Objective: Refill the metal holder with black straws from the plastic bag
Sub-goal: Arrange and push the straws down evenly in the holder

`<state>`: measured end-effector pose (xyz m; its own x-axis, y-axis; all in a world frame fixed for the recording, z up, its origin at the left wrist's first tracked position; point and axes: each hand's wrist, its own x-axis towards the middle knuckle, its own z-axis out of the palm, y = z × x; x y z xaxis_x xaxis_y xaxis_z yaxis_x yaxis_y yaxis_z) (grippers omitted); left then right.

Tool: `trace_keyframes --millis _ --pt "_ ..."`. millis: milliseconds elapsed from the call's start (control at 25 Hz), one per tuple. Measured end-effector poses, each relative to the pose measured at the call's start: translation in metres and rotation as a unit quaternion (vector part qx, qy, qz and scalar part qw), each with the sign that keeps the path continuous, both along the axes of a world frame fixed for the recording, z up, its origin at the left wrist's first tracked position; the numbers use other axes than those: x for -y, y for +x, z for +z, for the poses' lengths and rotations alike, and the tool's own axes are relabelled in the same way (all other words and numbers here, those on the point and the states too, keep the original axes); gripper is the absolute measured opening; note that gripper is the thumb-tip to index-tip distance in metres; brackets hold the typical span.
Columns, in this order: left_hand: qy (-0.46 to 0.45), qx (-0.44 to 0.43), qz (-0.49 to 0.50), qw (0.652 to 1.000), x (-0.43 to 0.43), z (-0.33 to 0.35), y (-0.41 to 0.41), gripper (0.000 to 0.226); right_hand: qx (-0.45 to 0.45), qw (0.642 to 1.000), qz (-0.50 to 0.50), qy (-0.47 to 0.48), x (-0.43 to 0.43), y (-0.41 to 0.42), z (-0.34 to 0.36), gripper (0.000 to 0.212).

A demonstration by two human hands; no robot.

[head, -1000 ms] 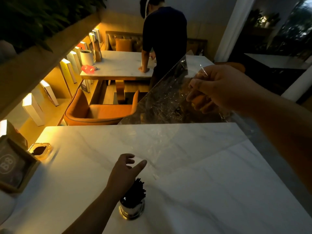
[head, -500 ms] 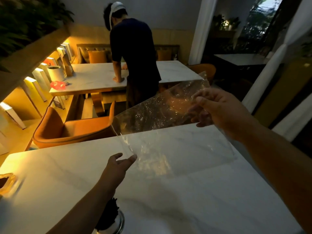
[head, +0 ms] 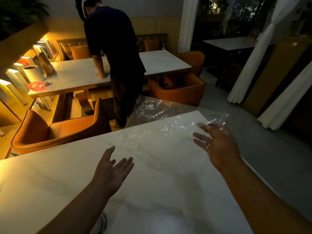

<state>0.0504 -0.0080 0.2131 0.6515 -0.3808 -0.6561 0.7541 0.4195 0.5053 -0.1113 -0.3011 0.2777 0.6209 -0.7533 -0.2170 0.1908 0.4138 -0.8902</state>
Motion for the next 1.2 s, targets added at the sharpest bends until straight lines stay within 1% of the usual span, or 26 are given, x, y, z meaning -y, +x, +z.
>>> trace_keyframes --millis 80,160,200,280,320,400,520,560,640,760,840,920,960,1040,1120,1200 --pt "-0.008 0.005 -0.065 0.998 0.015 0.001 -0.009 0.082 0.024 0.997 -0.014 0.075 -0.004 -0.003 -0.029 0.025" --pt "0.029 0.033 -0.129 0.991 0.032 -0.004 -0.018 0.063 0.033 0.99 -0.007 0.138 -0.013 -0.003 -0.06 0.035" --pt "0.056 0.053 -0.145 0.986 0.04 -0.007 -0.021 0.053 0.029 0.986 0.003 0.166 -0.017 -0.002 -0.075 0.033" --pt "0.119 0.102 -0.154 0.975 0.052 -0.013 -0.025 0.03 0.014 0.976 0.033 0.215 -0.024 -0.002 -0.105 0.019" --pt "0.15 0.127 -0.155 0.968 0.055 -0.014 -0.025 0.026 0.004 0.971 0.053 0.234 -0.025 -0.004 -0.118 0.013" --pt "0.202 0.176 -0.16 0.95 0.055 -0.012 -0.02 0.029 -0.015 0.957 0.101 0.27 -0.021 -0.016 -0.139 0.007" --pt "0.245 0.236 -0.208 0.917 0.05 -0.009 -0.009 0.043 -0.026 0.932 0.158 0.325 0.001 -0.039 -0.166 0.037" --pt "0.251 0.25 -0.231 0.906 0.048 -0.007 -0.005 0.042 -0.026 0.924 0.174 0.339 0.008 -0.044 -0.172 0.045" --pt "0.245 0.258 -0.266 0.896 0.041 -0.006 0.001 0.039 -0.028 0.911 0.215 0.352 0.018 -0.044 -0.178 0.053" --pt "0.219 0.239 -0.3 0.897 0.031 -0.009 0.011 0.049 -0.066 0.905 0.282 0.313 0.02 -0.024 -0.178 0.052" --pt "0.212 0.22 -0.319 0.897 0.026 -0.013 0.015 0.046 -0.101 0.91 0.306 0.26 0.017 -0.007 -0.174 0.048" --pt "0.229 0.205 -0.323 0.895 0.025 -0.023 0.016 0.044 -0.138 0.92 0.304 0.204 0.017 0.009 -0.176 0.041" --pt "0.264 0.206 -0.316 0.888 0.026 -0.032 0.015 0.041 -0.167 0.927 0.293 0.164 0.017 0.016 -0.18 0.036" --pt "0.367 0.203 -0.271 0.867 0.031 -0.056 0.009 0.033 -0.243 0.93 0.263 0.079 0.018 0.023 -0.191 0.026" --pt "0.443 0.182 -0.216 0.851 0.037 -0.088 0.0 0.033 -0.31 0.917 0.251 0.009 0.016 0.026 -0.208 0.021" --pt "0.497 0.198 -0.208 0.819 0.042 -0.122 -0.008 0.04 -0.362 0.897 0.252 -0.041 0.011 0.026 -0.228 0.02"
